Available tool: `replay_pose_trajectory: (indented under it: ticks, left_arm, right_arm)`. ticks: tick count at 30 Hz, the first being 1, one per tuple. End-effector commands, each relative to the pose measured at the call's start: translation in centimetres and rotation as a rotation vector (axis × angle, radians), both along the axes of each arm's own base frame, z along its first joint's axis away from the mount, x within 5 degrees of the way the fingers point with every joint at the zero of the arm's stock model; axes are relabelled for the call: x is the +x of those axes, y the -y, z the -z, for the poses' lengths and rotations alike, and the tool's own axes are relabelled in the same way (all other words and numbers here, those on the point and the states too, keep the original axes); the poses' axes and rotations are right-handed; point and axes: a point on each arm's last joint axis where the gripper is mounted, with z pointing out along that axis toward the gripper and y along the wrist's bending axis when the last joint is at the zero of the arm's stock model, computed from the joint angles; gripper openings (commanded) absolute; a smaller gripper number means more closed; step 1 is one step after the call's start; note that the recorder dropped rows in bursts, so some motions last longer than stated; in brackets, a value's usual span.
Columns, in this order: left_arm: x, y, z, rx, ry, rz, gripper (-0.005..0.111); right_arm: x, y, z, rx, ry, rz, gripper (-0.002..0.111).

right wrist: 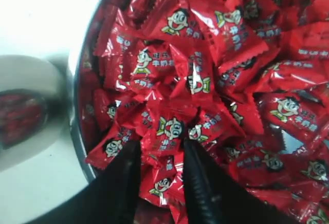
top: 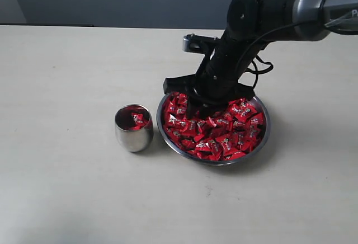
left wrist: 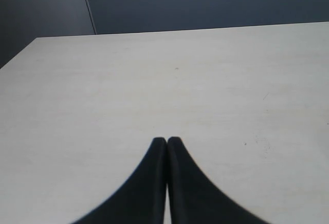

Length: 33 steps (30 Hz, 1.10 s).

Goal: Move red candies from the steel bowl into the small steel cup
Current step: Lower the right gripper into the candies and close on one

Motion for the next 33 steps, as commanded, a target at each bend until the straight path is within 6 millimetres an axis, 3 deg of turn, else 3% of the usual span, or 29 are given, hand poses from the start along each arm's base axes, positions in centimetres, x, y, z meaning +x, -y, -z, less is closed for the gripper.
replay_pose_trajectory:
  ticks: [1, 14, 20, 33]
  left_arm:
    - [0.0, 0.0, 0.1, 0.002, 0.008, 0.006, 0.000]
    - [0.0, 0.0, 0.1, 0.002, 0.008, 0.006, 0.000]
    - [0.0, 0.0, 0.1, 0.002, 0.008, 0.006, 0.000]
    - [0.0, 0.0, 0.1, 0.002, 0.008, 0.006, 0.000]
  right_arm:
    - [-0.2, -0.7, 1.1, -0.010, -0.013, -0.011, 0.027]
    - [-0.3, -1.0, 1.6, -0.014, -0.021, 0.008, 0.028]
    - [-0.3, -1.0, 1.6, -0.013, -0.031, 0.042, 0.044]
    - [-0.1, -1.2, 3.1, -0.030, -0.060, 0.090, 0.043]
